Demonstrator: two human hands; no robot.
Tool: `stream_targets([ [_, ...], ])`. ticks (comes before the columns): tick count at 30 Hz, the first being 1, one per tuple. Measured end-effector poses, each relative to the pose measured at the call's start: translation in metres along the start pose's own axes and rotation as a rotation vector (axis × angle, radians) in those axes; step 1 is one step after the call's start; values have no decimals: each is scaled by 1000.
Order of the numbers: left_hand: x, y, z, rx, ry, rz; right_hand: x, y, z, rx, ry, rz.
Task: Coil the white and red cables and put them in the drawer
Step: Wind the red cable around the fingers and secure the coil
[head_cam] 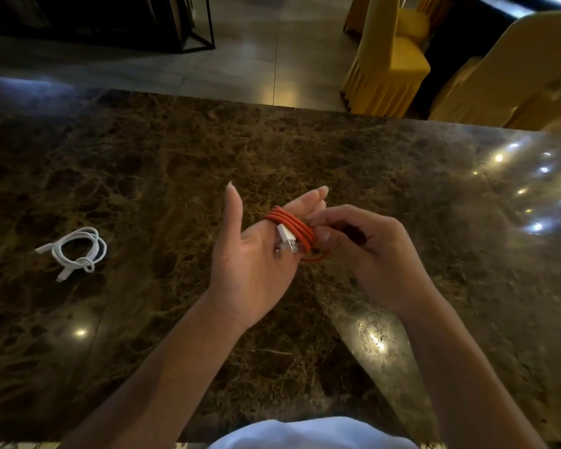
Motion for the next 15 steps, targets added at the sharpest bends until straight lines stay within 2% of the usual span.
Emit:
stream_targets([
  [5, -4, 6, -3, -64, -52, -53, -6, -6, 5, -139, -66, -190],
  [8, -7, 6, -3, -95, -77, -133, -11, -5, 10, -262, -69, -166],
  [9, -5, 6, -3, -108, -70, -150, -13, -4, 10, -243, -66, -95],
  [11, -1, 6, -2, -119, -46, -157, -13, -6, 9, -70, -38, 29],
  [13, 2, 1, -2, -59, -22, -170, -14, -16, 5, 109, -42, -55],
  [15, 2, -5, -1, 2, -6, -181, -21, -15, 0, 51, -91, -158],
])
Point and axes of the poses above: each hand's wrist, its own z-axis towards the middle knuckle, its own y-axis out of the palm, x = y × z, the point moved 5 cm from there along z, towards the middle knuckle, and after that the axes turned 7 degrees about -y, right-handed, at the moved point
